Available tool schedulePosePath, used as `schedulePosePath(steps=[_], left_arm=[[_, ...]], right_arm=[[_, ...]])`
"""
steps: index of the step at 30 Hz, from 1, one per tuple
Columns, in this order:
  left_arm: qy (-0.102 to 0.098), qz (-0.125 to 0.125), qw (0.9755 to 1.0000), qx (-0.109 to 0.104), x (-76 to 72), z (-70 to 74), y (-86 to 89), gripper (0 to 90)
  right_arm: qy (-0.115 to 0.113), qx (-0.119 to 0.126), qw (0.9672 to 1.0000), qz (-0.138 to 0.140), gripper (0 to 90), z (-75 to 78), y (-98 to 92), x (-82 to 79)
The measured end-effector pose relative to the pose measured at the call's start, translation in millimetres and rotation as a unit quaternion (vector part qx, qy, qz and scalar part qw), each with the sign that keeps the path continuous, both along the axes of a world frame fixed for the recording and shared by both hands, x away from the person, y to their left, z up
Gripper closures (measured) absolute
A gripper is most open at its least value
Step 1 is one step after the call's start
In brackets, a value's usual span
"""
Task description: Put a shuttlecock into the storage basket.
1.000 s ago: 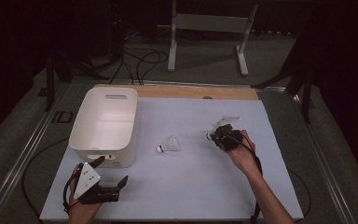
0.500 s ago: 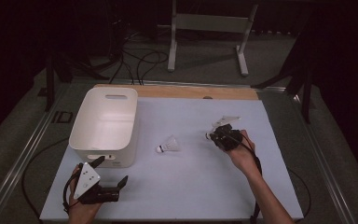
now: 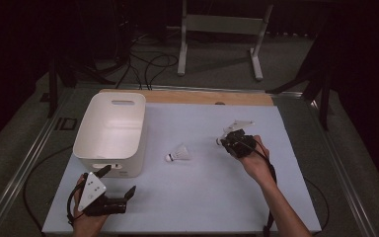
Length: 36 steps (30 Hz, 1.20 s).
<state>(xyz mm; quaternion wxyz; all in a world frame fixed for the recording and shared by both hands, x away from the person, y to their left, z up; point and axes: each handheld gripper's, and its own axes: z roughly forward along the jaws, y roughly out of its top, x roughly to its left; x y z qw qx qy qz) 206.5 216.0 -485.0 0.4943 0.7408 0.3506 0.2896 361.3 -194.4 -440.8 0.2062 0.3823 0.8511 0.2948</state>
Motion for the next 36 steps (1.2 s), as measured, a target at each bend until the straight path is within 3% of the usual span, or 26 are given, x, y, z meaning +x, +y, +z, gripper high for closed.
schedulePosePath(steps=[36], left_arm=[[-0.007, 0.009, 0.9999, -0.004, -0.4, 1.2, 2.8, 0.3]], right_arm=[[-0.014, 0.014, 0.9998, 0.005, 89.0, 17.6, 10.3, -1.2]])
